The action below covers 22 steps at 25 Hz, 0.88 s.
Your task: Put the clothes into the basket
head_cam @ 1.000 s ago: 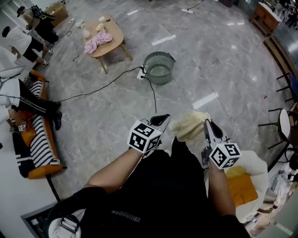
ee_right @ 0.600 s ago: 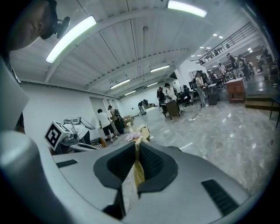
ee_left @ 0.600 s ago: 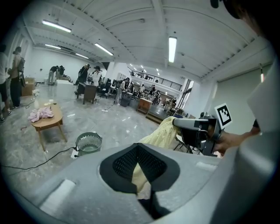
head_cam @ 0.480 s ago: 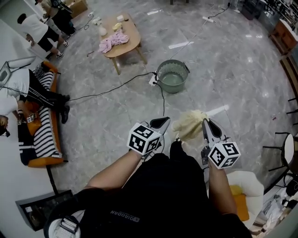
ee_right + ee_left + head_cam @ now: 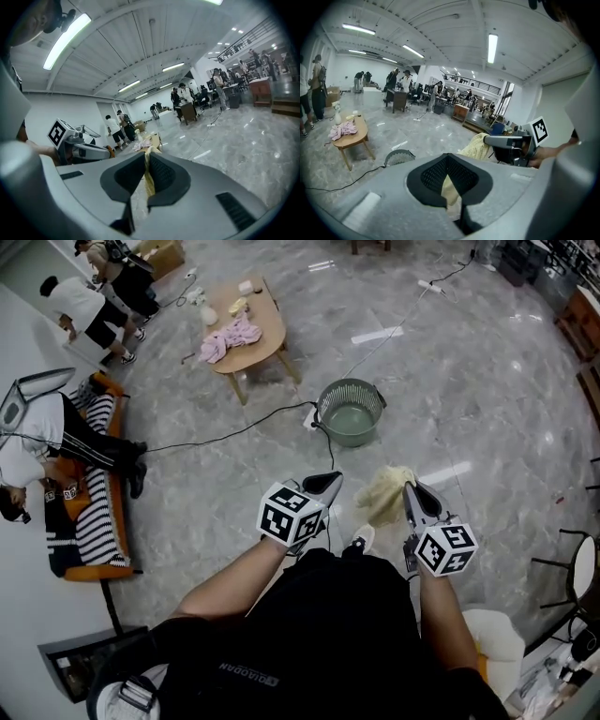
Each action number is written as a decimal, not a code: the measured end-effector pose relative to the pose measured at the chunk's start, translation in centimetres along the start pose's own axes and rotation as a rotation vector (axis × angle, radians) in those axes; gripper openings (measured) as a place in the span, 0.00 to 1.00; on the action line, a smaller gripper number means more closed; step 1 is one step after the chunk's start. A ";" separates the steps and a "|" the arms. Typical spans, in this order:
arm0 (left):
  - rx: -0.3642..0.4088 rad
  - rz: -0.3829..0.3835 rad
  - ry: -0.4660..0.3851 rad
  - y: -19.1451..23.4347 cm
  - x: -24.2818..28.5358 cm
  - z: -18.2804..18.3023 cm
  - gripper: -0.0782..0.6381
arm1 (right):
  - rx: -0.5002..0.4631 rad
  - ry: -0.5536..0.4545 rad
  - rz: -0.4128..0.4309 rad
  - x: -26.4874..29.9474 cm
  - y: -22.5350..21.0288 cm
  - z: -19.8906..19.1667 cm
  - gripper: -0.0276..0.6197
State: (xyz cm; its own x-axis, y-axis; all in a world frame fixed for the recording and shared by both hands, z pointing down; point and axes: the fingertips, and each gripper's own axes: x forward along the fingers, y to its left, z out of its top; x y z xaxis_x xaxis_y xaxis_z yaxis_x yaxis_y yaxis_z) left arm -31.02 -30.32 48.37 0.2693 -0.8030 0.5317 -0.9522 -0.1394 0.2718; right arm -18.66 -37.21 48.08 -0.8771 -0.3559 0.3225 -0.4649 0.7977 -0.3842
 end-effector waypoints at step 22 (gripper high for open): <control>-0.028 0.080 0.008 10.3 3.8 4.2 0.11 | 0.036 0.134 0.036 12.1 -4.0 -0.3 0.10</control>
State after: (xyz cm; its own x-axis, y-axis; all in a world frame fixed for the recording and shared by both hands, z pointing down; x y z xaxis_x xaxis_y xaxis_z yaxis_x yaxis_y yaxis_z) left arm -40.44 -37.24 49.87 0.1935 -0.8062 0.5591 -0.9664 -0.0585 0.2501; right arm -27.39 -44.54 53.73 -0.8703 -0.2575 0.4198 -0.4399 0.7900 -0.4272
